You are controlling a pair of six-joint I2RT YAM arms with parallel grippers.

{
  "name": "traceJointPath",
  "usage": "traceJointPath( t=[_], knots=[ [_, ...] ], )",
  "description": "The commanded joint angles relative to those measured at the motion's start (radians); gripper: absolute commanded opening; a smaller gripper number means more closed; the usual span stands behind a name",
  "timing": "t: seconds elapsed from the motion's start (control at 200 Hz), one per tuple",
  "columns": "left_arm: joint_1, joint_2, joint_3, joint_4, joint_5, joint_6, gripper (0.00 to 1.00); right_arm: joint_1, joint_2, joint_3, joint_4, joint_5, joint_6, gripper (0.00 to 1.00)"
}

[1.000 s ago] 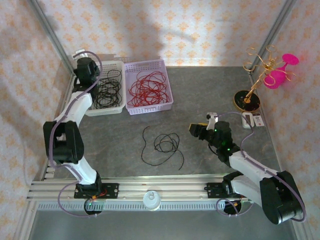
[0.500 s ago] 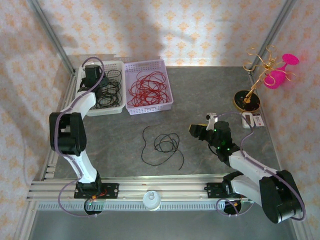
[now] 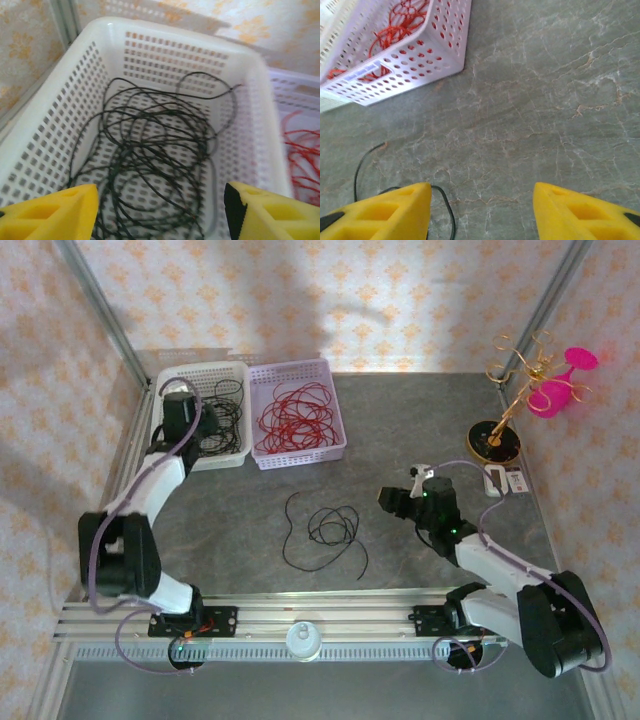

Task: Untangle the cables
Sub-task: Place the cable into the container, then pick up the cable.

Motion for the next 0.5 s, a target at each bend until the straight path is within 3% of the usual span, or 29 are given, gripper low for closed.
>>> traceJointPath(
  t=[0.0, 0.26, 0.496],
  knots=[
    [-0.082, -0.157, -0.112, 0.003, 0.01, -0.062, 0.68, 0.068, 0.023, 0.075, -0.118, 0.075, -0.013, 0.54],
    [-0.347, -0.526, -0.498, -0.016, 0.05, -0.297, 0.61, 0.288, 0.057, 0.111, -0.232, 0.099, -0.003, 0.52],
    [-0.502, -0.676, -0.667, -0.005, 0.067, -0.448, 0.6, 0.465, 0.085, 0.06, -0.288, 0.231, 0.126, 0.52]
  ],
)
